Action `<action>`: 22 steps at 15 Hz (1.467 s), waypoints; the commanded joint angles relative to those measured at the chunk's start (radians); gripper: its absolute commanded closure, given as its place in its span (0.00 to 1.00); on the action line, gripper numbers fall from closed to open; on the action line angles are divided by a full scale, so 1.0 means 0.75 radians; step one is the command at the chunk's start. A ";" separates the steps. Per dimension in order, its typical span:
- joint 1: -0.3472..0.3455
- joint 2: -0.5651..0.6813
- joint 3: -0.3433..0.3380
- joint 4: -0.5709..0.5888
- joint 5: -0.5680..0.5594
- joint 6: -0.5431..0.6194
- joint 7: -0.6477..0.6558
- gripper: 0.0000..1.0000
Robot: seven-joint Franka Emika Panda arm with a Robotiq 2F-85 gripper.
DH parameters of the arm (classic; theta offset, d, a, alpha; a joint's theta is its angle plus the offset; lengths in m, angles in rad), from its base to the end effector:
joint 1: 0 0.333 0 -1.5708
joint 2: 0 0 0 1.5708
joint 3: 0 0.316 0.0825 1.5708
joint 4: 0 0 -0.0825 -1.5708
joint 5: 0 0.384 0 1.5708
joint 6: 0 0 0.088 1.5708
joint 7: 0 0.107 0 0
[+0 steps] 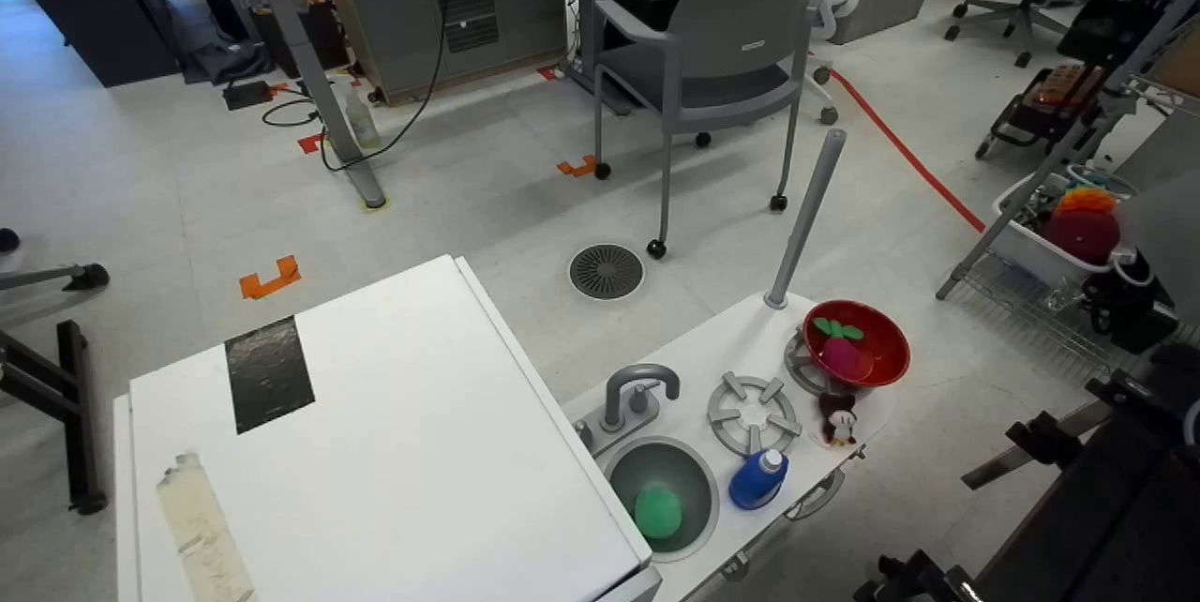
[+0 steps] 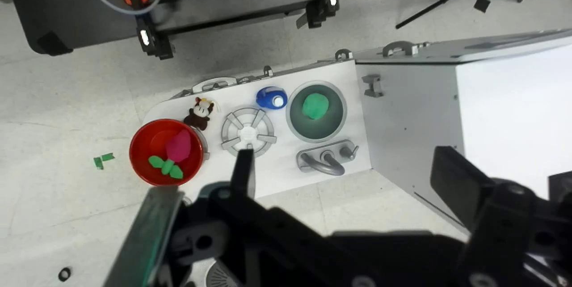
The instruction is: Remove the tulip plush toy from the red bowl
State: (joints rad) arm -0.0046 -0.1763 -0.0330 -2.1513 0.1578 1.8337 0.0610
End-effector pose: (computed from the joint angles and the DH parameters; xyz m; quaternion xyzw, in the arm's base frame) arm 0.4839 -0.0061 0.4660 -0.9917 0.0743 0.0714 0.0765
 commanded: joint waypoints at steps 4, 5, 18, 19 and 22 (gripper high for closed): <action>-0.080 0.543 -0.055 0.151 -0.059 0.394 -0.004 0.00; -0.089 0.611 -0.063 0.173 -0.066 0.443 -0.001 0.00; -0.112 1.571 -0.214 0.637 -0.218 0.641 0.257 0.00; -0.111 1.629 -0.219 0.674 -0.215 0.650 0.273 0.00; -0.109 1.781 -0.238 0.809 -0.206 0.661 0.327 0.00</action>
State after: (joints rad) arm -0.0930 1.0505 -0.1893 -1.6721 0.0024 2.3411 0.2618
